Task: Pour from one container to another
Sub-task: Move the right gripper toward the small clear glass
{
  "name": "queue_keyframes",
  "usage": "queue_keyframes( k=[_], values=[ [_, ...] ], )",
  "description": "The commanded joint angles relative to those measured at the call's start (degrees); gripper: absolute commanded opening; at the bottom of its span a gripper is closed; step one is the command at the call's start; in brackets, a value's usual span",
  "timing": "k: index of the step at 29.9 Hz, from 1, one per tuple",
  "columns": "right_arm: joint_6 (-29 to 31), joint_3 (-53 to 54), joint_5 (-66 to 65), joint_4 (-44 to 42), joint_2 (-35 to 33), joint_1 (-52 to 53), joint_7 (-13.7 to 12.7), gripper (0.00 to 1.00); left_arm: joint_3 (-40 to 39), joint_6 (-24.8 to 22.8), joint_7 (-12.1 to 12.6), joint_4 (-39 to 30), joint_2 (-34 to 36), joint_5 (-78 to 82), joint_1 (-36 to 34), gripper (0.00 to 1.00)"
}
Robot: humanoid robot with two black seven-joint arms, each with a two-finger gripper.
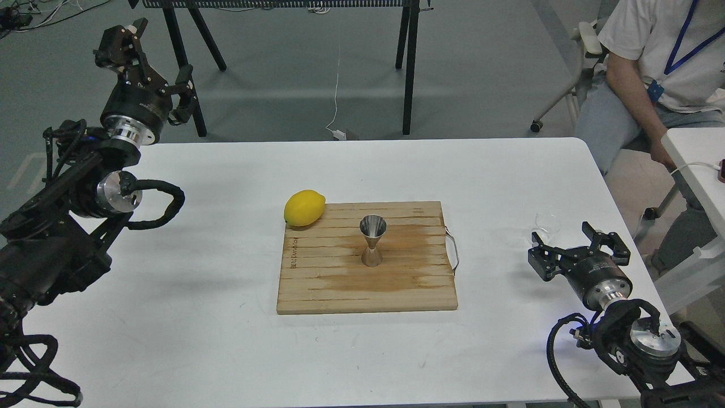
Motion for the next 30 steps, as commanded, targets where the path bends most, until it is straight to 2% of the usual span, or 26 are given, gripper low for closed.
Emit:
queue_keyframes(
  k=[1, 8, 30],
  values=[
    [-0.2, -1.5, -0.1, -2.5, 0.6, 1.6, -0.6, 1.0, 0.0, 0.0, 0.0, 0.0, 0.0, 0.0, 0.0, 1.0],
    [0.1, -3.5, -0.1, -10.2, 2.9, 5.5, -0.6, 1.0, 0.1, 0.0, 0.0, 0.0, -0.1, 0.0, 0.1, 1.0],
    [2.7, -3.9, -0.1, -20.3, 7.1, 10.8, -1.6, 1.0, 0.3, 0.3, 0.1, 0.0, -0.5, -0.1, -0.1, 1.0]
  ],
)
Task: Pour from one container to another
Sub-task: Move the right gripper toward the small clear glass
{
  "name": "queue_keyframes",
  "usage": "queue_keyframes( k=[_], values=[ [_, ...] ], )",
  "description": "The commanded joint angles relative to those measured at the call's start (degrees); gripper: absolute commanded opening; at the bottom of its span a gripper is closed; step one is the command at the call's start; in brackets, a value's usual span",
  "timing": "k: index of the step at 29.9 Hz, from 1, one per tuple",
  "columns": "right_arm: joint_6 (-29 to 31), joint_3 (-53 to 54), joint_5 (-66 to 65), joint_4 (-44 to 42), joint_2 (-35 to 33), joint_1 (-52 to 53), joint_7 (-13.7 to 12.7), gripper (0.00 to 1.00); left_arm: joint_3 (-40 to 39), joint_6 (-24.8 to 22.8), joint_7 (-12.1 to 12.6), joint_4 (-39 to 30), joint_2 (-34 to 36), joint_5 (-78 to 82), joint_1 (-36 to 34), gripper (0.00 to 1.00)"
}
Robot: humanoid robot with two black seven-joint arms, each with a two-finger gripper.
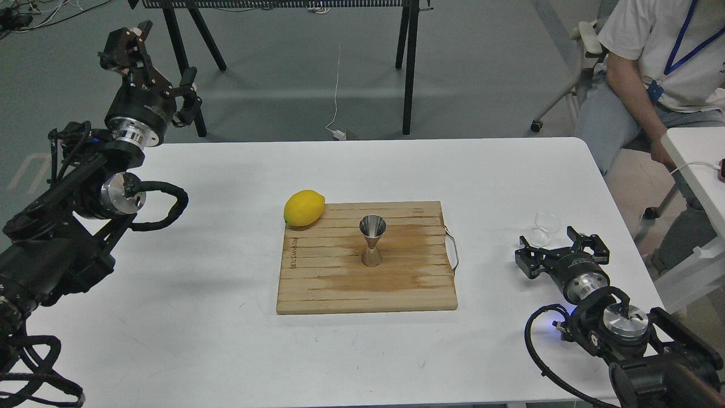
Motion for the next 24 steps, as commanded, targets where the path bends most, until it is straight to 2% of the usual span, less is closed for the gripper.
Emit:
queue_keyframes(
  k=[1, 5, 15, 24],
  values=[
    [1.6, 0.0, 0.0, -3.0, 1.5, 1.4, 0.0, 1.0, 0.0, 0.3, 0.1, -0.5, -0.1, -0.2, -0.2, 1.0],
    [3.5, 0.0, 0.0, -6.4, 1.9, 3.6, -0.1, 1.0, -0.1, 0.4, 0.1, -0.8, -0.2, -0.2, -0.3, 1.0],
    [3.1, 0.0, 0.0, -6.6, 1.9, 4.9, -0.1, 0.99, 0.0, 0.3, 0.1, -0.7, 0.0, -0.2, -0.3, 1.0],
    [2.4, 0.0, 0.0, -7.3, 1.9, 4.8, 0.0, 0.93, 0.0, 0.4, 0.1, -0.3, -0.1, -0.1, -0.1, 1.0]
  ],
)
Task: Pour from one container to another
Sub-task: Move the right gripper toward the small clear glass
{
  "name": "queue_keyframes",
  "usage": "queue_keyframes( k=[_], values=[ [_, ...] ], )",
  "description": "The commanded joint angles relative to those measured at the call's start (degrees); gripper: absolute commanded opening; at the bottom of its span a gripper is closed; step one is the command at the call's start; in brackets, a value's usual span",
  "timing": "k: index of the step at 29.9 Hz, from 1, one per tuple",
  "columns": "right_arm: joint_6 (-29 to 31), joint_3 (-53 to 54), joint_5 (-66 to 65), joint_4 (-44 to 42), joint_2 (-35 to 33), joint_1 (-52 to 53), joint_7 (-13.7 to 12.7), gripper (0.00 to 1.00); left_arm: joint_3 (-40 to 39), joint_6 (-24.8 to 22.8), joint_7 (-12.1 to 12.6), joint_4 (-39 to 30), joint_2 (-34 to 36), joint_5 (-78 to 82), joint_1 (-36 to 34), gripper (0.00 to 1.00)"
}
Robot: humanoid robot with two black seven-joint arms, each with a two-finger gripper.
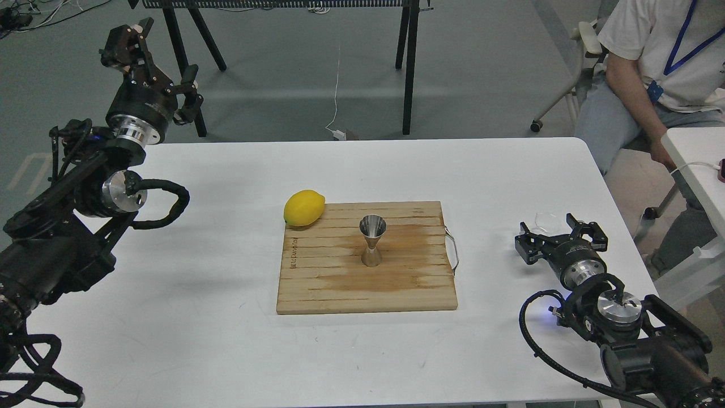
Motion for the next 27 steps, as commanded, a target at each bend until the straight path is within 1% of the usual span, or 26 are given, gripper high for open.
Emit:
queue_keyframes(
  k=[1, 6, 9, 16, 23, 27],
  values=[
    [0.0, 0.1, 0.0, -1.1, 0.0, -0.1, 0.0, 0.93, 0.0, 0.0, 0.0, 0.2, -0.1, 0.1, 0.2, 1.0],
    [0.1, 0.1, 0.0, -1.7, 0.1, 0.0, 0.0, 0.92, 0.0, 0.0, 0.0, 0.2, -0.1, 0.1, 0.2, 1.0],
    [0.0, 0.1, 0.0, -2.2, 0.8, 0.0, 0.0, 0.9, 0.0, 0.0, 0.1, 0.2, -0.1, 0.1, 0.1, 1.0],
    [0.2, 0.2, 0.0, -2.9, 1.2, 0.0, 0.0, 0.79, -0.1, 0.0, 0.2, 0.5, -0.1, 0.0, 0.2, 1.0],
    [0.6, 0.2, 0.0, -2.9, 1.2, 0.1, 0.0, 0.74, 0.2, -0.2, 0.4, 0.5, 0.5, 0.0, 0.3, 1.0],
    [0.6, 0.2, 0.0, -2.9, 1.2, 0.3, 0.0, 0.67, 0.0, -0.4, 0.3, 0.5, 1.3, 0.1, 1.8, 1.0]
  ],
)
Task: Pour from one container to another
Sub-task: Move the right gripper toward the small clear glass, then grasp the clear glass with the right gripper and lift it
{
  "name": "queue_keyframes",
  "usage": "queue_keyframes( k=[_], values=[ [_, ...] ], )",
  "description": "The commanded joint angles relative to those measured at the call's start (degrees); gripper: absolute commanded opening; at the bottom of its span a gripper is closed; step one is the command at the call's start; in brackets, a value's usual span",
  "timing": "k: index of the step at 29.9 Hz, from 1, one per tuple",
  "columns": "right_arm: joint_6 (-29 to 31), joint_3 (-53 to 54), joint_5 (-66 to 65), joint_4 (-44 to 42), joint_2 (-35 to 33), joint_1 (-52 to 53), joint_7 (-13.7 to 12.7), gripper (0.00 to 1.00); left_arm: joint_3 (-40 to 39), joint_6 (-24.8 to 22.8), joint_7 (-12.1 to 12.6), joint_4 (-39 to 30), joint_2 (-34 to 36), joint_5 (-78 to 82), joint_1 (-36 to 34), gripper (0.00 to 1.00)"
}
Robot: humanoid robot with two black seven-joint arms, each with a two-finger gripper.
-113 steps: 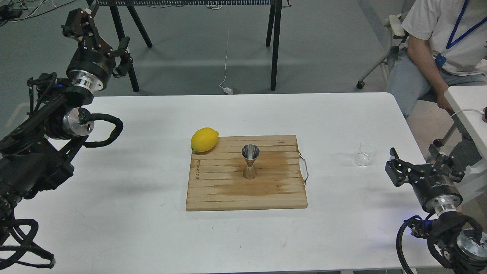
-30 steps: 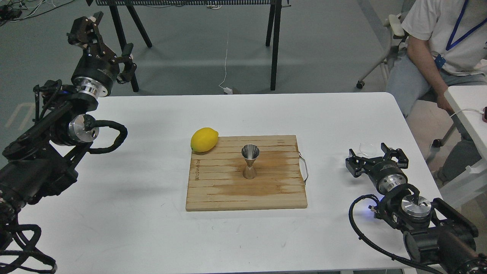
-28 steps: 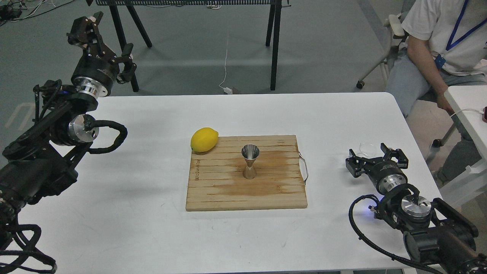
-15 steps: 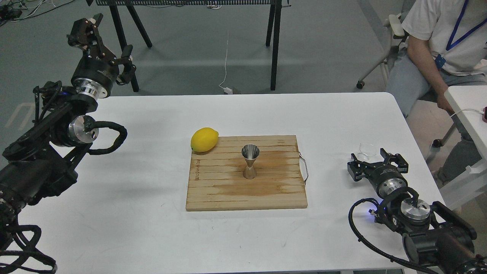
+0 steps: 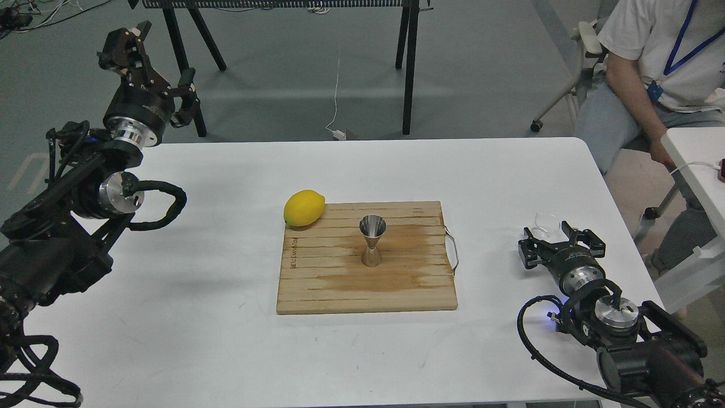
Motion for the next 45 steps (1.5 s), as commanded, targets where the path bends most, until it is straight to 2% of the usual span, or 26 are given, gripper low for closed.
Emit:
queue_keyframes(
  k=[1, 6, 13, 16, 21, 24, 35, 41, 45],
  values=[
    [0.0, 0.0, 0.0, 0.0, 0.0, 0.1, 0.0, 0.66, -0.1, -0.2, -0.1, 0.0, 1.0, 0.1, 0.9, 1.0],
    [0.3, 0.4, 0.1, 0.0, 0.0, 0.1, 0.0, 0.6, -0.2, -0.3, -0.1, -0.1, 1.2, 0.1, 0.8, 1.0],
    [1.1, 0.0, 0.0, 0.1, 0.0, 0.1, -0.1, 0.38, -0.1, 0.0, -0.1, -0.2, 0.5, 0.1, 0.3, 1.0],
    [1.2, 0.0, 0.0, 0.1, 0.0, 0.2, -0.1, 0.33, -0.1, 0.0, -0.1, -0.1, 0.3, 0.1, 0.0, 1.0],
    [2.6, -0.1, 0.0, 0.8, -0.1, 0.1, -0.2, 0.31, -0.1, 0.0, -0.1, -0.1, 0.3, 0.1, -0.2, 1.0],
    [2.9, -0.2, -0.1, 2.4, 0.0, 0.0, -1.1, 0.31, -0.2, 0.1, -0.1, -0.1, 0.3, 0.1, -0.2, 1.0],
    [1.8, -0.2, -4.0, 19.1, -0.9, -4.7, -0.9, 0.31, -0.5, 0.2, -0.3, -0.1, 0.1, 0.3, -0.2, 1.0],
    [-5.4, -0.4, -10.0, 31.0, -3.8, -5.4, -0.9, 0.31, -0.7, 0.1, -0.3, -0.1, 0.0, 0.2, -0.5, 1.0],
    [-9.5, -0.9, -16.9, 35.6, -3.7, -4.8, -1.2, 0.31, -0.8, 0.0, -0.3, -0.1, 0.1, 0.2, -0.5, 1.0]
  ],
)
